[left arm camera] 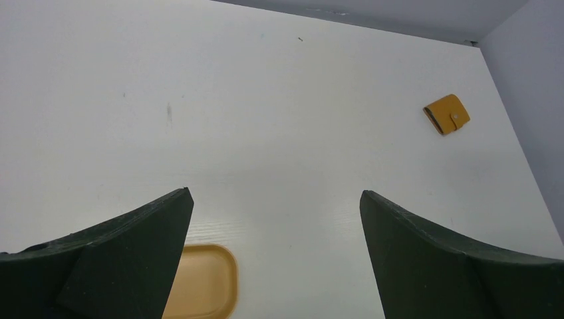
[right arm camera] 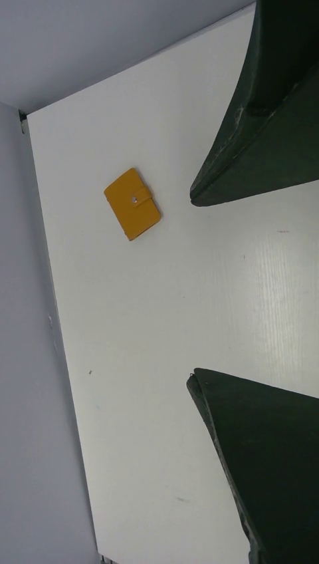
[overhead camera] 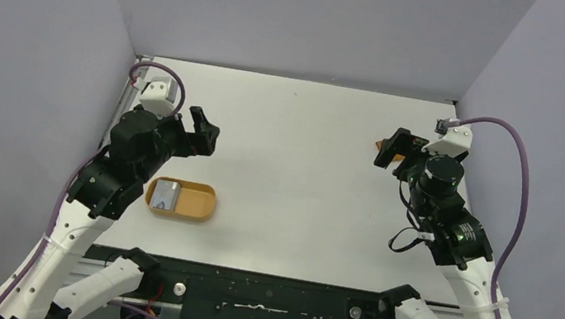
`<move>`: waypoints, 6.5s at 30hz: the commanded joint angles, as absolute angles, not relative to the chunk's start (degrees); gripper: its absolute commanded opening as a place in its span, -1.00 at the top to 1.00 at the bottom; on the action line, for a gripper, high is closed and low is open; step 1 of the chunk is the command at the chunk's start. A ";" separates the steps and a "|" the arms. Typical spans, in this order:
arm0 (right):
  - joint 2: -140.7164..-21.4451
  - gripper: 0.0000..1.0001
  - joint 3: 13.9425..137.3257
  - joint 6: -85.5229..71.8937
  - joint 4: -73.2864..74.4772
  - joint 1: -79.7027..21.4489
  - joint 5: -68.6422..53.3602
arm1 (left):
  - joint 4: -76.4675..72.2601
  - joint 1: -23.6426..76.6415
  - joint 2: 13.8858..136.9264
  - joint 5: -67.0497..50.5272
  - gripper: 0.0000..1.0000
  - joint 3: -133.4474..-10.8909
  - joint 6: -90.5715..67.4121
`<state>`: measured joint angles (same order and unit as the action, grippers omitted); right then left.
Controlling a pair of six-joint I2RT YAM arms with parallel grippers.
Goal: Put the credit cards into the card holder
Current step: Move the card holder to the center of the board.
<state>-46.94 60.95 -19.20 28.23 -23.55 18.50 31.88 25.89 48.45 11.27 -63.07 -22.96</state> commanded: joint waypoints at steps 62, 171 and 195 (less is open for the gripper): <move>-97.19 -0.62 71.61 -49.01 19.93 -6.69 18.70 | 28.99 26.02 35.35 26.35 -0.83 -46.36 -25.23; -94.60 -0.39 53.33 -34.83 18.91 -25.34 -9.05 | 14.36 33.71 53.22 -12.89 -0.79 -41.87 -33.00; -71.76 -0.73 48.09 -30.84 27.34 -29.27 2.45 | 7.47 44.20 82.13 -7.59 -0.54 -54.27 -44.12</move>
<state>-78.70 51.24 -33.80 27.20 -28.60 -1.72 11.42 43.55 77.84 -6.33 -49.43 -42.26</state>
